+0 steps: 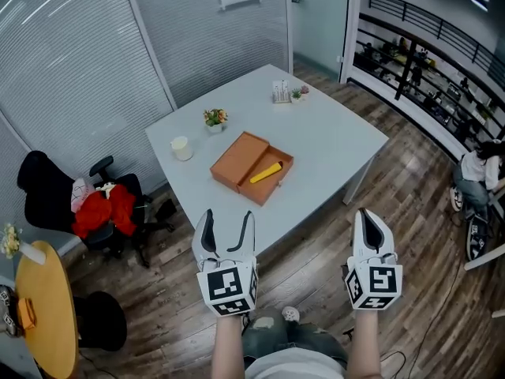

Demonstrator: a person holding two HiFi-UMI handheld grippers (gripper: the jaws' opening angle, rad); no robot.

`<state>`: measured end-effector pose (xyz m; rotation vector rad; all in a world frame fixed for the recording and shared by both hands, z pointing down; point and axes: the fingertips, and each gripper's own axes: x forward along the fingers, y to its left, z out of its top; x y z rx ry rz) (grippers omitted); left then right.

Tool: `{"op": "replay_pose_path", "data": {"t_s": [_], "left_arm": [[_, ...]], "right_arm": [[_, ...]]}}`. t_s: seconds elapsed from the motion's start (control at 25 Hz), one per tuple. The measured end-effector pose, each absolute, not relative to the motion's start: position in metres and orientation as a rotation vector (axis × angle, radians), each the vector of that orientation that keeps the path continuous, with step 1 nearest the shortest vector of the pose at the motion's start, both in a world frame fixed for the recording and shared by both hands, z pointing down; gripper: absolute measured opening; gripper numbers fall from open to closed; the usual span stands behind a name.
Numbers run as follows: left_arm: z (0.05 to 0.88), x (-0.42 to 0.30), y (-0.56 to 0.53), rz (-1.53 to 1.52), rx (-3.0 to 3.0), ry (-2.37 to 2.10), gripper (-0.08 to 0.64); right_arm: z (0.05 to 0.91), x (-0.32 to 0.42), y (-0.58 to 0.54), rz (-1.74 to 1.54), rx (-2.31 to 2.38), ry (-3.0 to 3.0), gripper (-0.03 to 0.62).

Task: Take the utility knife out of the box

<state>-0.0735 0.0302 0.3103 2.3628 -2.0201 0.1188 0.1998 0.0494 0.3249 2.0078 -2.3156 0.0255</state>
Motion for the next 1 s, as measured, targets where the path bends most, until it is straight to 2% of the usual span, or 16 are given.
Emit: {"op": "replay_pose_path", "data": {"t_s": [0.44, 1.0], "left_arm": [[0.326, -0.075, -0.018, 0.172, 2.328, -2.023, 0.319], [0.336, -0.078, -0.149, 0.197, 2.348, -2.002, 0.319]], "right_arm": [[0.337, 0.199, -0.005, 0.055, 1.972, -2.320, 0.023], [0.341, 0.185, -0.136, 0.049, 1.949, -2.343, 0.023]]}}
